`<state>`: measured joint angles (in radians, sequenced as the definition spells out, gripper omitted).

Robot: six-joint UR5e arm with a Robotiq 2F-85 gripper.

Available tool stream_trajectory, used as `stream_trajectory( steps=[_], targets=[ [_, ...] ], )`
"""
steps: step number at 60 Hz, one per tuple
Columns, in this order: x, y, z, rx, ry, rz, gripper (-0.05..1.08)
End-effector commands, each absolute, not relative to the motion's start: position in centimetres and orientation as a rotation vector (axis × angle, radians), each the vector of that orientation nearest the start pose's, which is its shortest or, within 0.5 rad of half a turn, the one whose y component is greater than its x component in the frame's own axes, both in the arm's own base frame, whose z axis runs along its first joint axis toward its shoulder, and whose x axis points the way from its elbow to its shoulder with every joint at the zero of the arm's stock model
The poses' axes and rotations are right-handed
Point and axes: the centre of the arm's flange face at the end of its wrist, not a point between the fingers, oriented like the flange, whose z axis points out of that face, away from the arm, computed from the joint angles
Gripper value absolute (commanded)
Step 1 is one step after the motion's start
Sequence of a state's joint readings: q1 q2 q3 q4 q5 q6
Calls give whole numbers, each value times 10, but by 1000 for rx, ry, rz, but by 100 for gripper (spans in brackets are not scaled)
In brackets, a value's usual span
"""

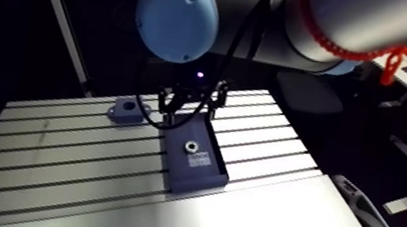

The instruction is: Pick up the bearing and press it into the housing until flush.

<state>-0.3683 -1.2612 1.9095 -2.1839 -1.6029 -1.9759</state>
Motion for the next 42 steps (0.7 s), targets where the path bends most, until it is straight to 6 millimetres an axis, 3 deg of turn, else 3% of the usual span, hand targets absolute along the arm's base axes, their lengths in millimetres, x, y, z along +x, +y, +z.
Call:
stream_trajectory(
  steps=[1, 42],
  targets=[
    [-546, 72, 208, -59, 3080, 21, 38],
    [-547, 75, 185, -45, 3056, 6, 41]
  ],
)
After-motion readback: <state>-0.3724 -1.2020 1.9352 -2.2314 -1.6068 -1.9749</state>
